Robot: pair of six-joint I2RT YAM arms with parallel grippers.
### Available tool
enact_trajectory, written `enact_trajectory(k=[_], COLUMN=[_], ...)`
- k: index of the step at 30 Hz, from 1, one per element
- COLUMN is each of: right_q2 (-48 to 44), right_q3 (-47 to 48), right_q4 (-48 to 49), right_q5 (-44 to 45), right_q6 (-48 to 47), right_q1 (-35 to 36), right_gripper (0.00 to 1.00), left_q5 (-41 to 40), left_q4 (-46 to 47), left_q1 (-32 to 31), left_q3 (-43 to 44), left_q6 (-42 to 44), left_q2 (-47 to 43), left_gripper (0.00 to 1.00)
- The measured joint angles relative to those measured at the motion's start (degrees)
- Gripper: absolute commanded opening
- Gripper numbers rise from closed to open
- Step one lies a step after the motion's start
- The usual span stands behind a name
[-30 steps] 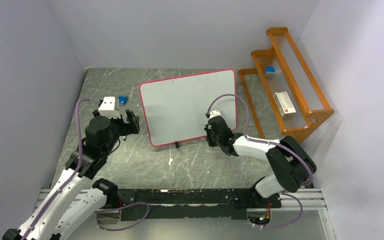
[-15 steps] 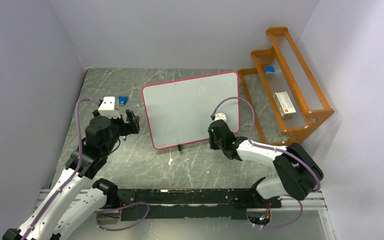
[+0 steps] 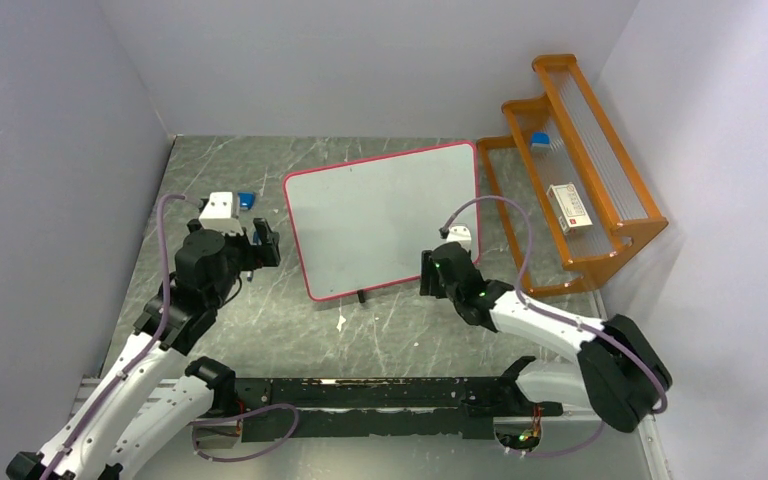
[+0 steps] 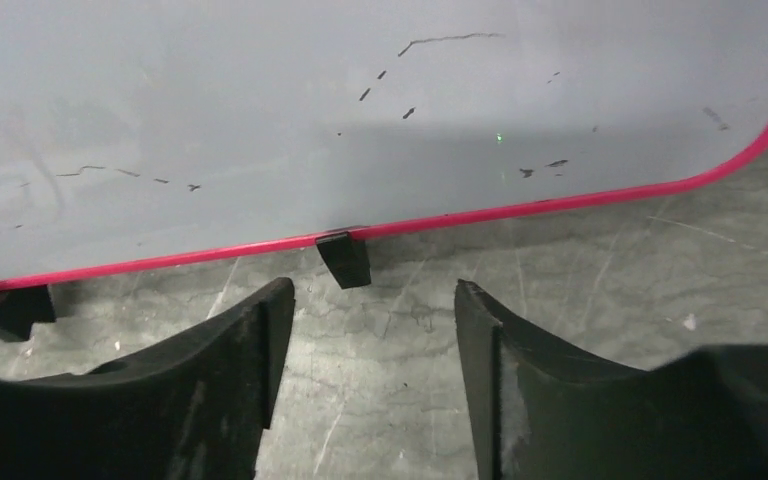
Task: Write a sentence on the whiteboard
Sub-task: Open the whiteboard marker at the center of the board.
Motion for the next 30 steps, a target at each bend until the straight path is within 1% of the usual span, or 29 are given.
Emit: enact_trajectory(k=[4, 6, 8, 13, 20, 25, 28, 30], right_q2=[-6.6, -11.6, -15.8, -25.1, -31.3, -35.5, -38.9, -41.5], right_q3=[0.2, 1.2, 2.9, 8.3, 13.1, 13.2, 13.2, 13.2], right_q4=[-3.0, -5.6, -7.6, -11.3, -16.2, -18.6, -19.2, -19.1], right_q5=[0.2, 0.8, 1.6, 5.3, 12.7, 13.4, 13.0, 12.2], right_q6=[-0.7, -1.2, -1.6, -2.4, -2.4, -4.2, -6.1, -8.1], right_q1=[0.0, 0.0, 0.0, 0.0, 0.0, 0.0, 0.0, 0.0], right_gripper=[0.81, 0.87, 0.99, 1.00, 1.00, 1.00, 1.00, 1.00], left_q5=[-0.5, -0.8, -1.2, -1.1, -0.9, -0.6, 0.0, 1.3], left_q4=[0.0, 0.0, 0.0, -0.1, -0.7, -1.0, -1.7, -2.6], left_q1=[1.0, 2.0, 3.0, 6.5, 10.3, 13.1, 15.0, 16.2], left_q3=[0.0, 0.0, 0.0, 0.0, 1.6, 4.4, 6.0, 7.4], left_q6=[-0.1, -0.4, -0.7, -1.9, -3.4, -4.1, -4.2, -4.2], left_q2=[1.4, 2.2, 3.2, 7.1, 12.2, 18.8, 24.4, 28.4], left_gripper=[0.98, 0.98, 0.98, 0.97, 0.97, 0.97, 0.94, 0.89])
